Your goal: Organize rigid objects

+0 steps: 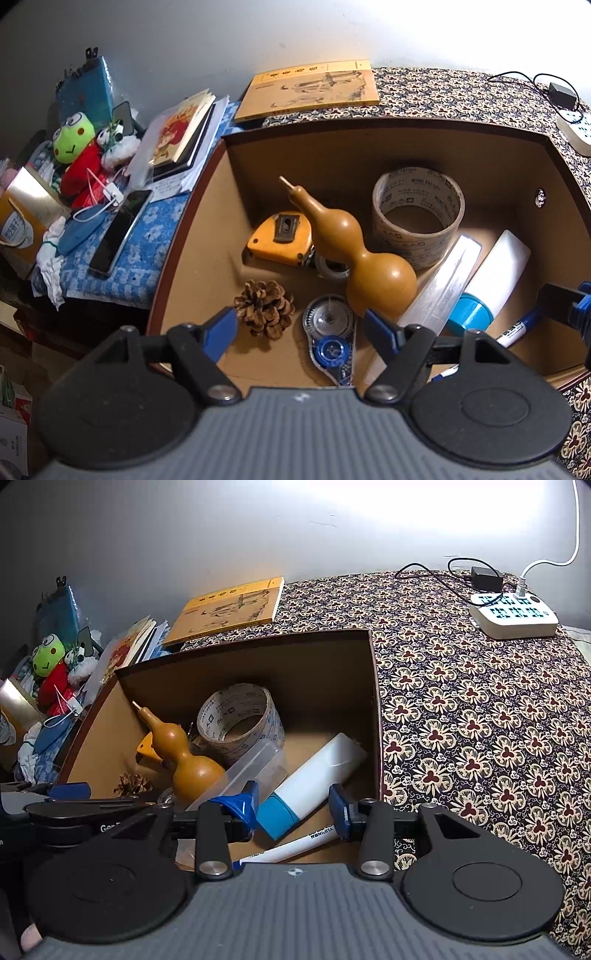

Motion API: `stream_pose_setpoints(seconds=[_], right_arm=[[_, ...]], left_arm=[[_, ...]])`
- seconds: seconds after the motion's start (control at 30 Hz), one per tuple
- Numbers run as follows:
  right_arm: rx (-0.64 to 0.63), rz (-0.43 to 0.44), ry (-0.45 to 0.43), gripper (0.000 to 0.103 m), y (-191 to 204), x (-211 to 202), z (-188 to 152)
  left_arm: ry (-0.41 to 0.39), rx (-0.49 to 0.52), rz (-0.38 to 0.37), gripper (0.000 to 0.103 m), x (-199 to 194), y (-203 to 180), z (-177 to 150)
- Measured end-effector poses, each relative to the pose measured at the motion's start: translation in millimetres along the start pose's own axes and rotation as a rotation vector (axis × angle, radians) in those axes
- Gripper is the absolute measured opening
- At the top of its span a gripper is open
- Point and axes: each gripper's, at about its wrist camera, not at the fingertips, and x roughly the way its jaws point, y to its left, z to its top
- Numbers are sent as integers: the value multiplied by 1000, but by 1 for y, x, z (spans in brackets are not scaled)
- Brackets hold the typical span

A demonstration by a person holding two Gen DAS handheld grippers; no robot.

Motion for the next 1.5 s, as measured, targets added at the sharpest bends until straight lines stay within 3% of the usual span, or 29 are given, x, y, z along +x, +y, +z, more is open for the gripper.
stream_pose_setpoints(seconds=[1.5], right_arm=[[-6, -5, -10, 26, 3, -2, -2]], left_arm=[[-10, -9, 3, 77, 1, 3, -1]])
